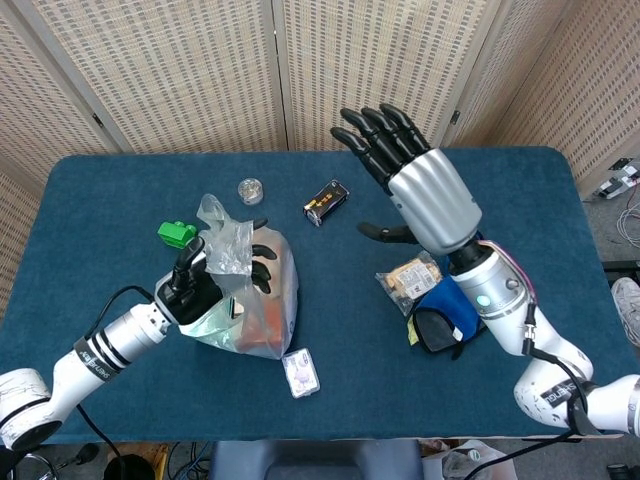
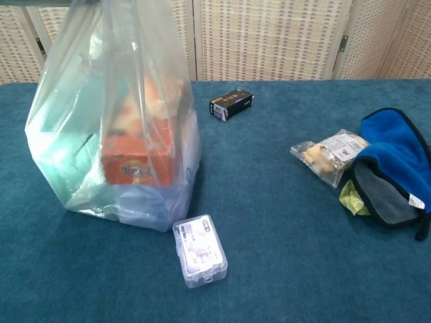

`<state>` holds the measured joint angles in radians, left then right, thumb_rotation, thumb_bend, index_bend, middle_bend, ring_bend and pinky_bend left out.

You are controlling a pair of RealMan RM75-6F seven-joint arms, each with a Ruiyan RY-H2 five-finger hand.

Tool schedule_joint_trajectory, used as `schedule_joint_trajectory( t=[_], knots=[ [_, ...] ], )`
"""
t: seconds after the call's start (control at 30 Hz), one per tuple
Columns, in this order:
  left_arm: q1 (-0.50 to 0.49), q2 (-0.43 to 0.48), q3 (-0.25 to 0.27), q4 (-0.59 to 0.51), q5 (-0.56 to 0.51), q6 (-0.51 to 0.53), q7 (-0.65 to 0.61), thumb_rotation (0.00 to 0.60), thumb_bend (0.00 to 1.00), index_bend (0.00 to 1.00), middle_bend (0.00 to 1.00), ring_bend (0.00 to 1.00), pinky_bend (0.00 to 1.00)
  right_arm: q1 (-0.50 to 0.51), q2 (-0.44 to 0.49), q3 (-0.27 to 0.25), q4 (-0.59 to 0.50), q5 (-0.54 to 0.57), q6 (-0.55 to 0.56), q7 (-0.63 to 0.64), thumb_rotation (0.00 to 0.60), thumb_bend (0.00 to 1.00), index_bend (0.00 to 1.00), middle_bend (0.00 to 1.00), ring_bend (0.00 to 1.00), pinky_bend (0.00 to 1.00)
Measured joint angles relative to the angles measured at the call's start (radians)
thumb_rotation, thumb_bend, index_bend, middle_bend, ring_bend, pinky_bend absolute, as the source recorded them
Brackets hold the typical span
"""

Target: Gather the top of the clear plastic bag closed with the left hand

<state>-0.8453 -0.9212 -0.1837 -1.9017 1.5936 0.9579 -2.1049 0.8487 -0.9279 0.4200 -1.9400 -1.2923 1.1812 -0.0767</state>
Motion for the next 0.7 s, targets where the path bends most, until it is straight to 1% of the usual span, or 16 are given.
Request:
schedule_joint_trajectory(
  t=[0.07,0.1,0.13,0.17,0.23,0.27,0.4,0.5,0.6,0.7],
  knots=[
    [-0.002,0.004,-0.005,-0.003,-0.009,0.000,-0.017,0.334,0.14,0.09,0.34,0.40,0.44,-0.030,0.014,-0.013,-0.005,-0.012,0.015,0.008,0.600,0.00,0.00,0.00,0.00,0.00],
    [-0.002,0.008,-0.007,-0.005,-0.015,0.001,-0.023,0.365,0.14,0.10,0.35,0.40,0.46,-0.043,0.021,-0.020,-0.007,-0.019,0.021,0.010,0.600,0.00,0.00,0.00,0.00,0.00],
    [-0.002,0.013,-0.011,-0.008,-0.022,0.001,-0.032,0.420,0.14,0.10,0.35,0.40,0.47,-0.063,0.028,-0.033,-0.011,-0.029,0.029,0.012,0.600,0.00,0.00,0.00,0.00,0.00],
    [-0.001,0.017,-0.013,-0.011,-0.026,0.002,-0.038,0.488,0.14,0.11,0.35,0.41,0.49,-0.078,0.034,-0.044,-0.014,-0.038,0.035,0.013,0.600,0.00,0.00,0.00,0.00,0.00],
    [0.001,0.026,-0.017,-0.018,-0.033,0.003,-0.053,0.578,0.14,0.12,0.36,0.41,0.51,-0.115,0.045,-0.077,-0.020,-0.061,0.046,0.014,0.600,0.01,0.00,0.00,0.00,0.01],
    [0.002,0.029,-0.019,-0.021,-0.035,0.003,-0.060,0.599,0.14,0.13,0.36,0.41,0.53,-0.130,0.049,-0.093,-0.022,-0.071,0.050,0.014,0.600,0.02,0.00,0.00,0.00,0.02],
    [0.004,0.050,-0.029,-0.037,-0.051,-0.001,-0.098,0.600,0.15,0.20,0.38,0.44,0.62,-0.190,0.058,-0.160,-0.029,-0.119,0.058,0.015,0.600,0.04,0.00,0.03,0.02,0.07],
    [0.004,0.071,-0.041,-0.053,-0.075,-0.014,-0.102,0.600,0.19,0.26,0.40,0.47,0.67,-0.233,0.058,-0.207,-0.030,-0.152,0.062,0.022,0.600,0.07,0.00,0.06,0.04,0.09],
    [0.005,0.084,-0.053,-0.066,-0.098,-0.025,-0.096,0.600,0.25,0.30,0.44,0.52,0.74,-0.271,0.050,-0.242,-0.024,-0.180,0.072,0.036,0.600,0.07,0.00,0.06,0.04,0.09],
    [0.004,0.100,-0.070,-0.079,-0.126,-0.042,-0.077,0.600,0.33,0.33,0.47,0.56,0.83,-0.304,0.035,-0.269,-0.009,-0.208,0.091,0.060,0.600,0.07,0.00,0.06,0.04,0.09]
  ],
)
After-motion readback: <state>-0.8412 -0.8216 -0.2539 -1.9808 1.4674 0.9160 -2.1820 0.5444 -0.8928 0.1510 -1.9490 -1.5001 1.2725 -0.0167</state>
